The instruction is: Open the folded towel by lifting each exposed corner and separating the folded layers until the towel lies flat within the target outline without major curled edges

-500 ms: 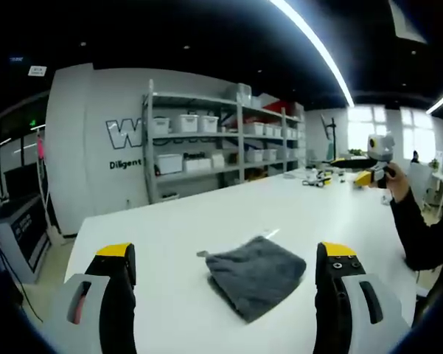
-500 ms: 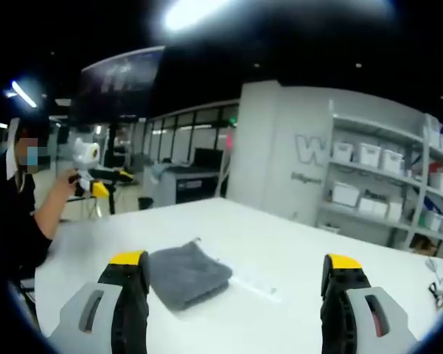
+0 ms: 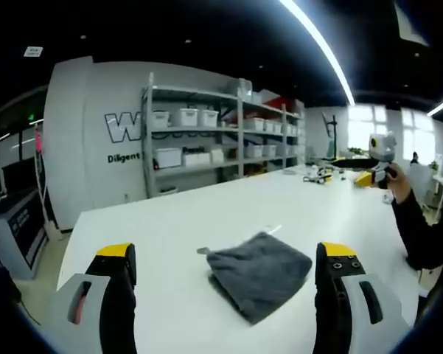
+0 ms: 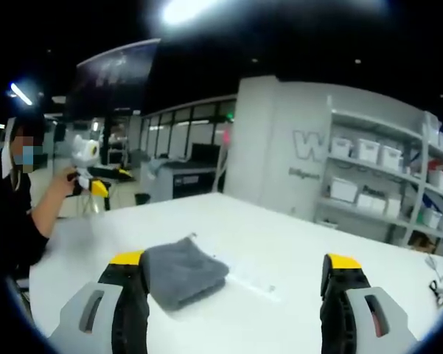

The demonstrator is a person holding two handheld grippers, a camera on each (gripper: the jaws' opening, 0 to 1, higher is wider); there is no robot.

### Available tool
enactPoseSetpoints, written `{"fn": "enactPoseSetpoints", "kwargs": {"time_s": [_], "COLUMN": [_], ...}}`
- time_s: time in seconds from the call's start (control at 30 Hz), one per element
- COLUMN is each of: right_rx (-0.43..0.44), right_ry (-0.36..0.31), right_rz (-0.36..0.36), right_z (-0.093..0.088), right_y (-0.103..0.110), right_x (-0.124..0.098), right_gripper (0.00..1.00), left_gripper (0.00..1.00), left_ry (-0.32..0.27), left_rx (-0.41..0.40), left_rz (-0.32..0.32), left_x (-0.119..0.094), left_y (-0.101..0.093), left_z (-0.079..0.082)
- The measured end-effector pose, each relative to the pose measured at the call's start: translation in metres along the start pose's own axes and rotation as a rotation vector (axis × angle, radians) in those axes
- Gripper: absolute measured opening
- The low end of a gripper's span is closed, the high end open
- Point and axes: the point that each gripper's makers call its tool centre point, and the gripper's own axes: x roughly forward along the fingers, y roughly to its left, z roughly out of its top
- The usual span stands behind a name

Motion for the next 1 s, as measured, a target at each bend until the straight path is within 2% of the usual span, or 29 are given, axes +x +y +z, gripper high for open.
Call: {"fn": "enactPoseSetpoints", "kwargs": {"time_s": [0.37, 0.57, 0.6, 0.7, 0.77, 0.9, 1.0], "right_rx": [0.002, 0.024, 0.027, 0.007, -0.001, -0.037, -0.013], "right_ry": [0.007, 0.003, 0.009, 0.007, 0.001, 0.048, 0.022], "right_rz": [-0.002, 0.030, 0.037, 0.057, 0.071, 0.108, 0.136], "right_z": [-0.002, -0.012, -0.015, -0.019, -0.020, -0.035, -0.034], "right_y": [-0.004, 0.000, 0.001, 0.007, 0.010, 0.021, 0.024], "right_x": [0.003, 0.014, 0.016, 0.022, 0.024, 0.033, 0.036], "right_gripper": [0.96, 0.95, 0.95, 0.96, 0.97, 0.98, 0.94], "left_gripper": [0.98, 0.99, 0.99, 0.99, 1.00, 0.98, 0.98], "left_ry": [0.017, 0.044, 0.043, -0.028, -0.004, 0.022, 0.029], "left_rx": [-0.015, 0.014, 0.024, 0.015, -0.027, -0.007, -0.035], "left_rz": [-0.004, -0.030, -0.043, -0.177, -0.196, -0.187, -0.195], "left_x": [0.007, 0.021, 0.023, 0.027, 0.028, 0.036, 0.038], "left_y": [0.005, 0.001, -0.001, -0.020, -0.022, -0.011, -0.005], "left_z": [-0.007, -0.024, -0.027, -0.025, -0.031, -0.048, -0.053]}}
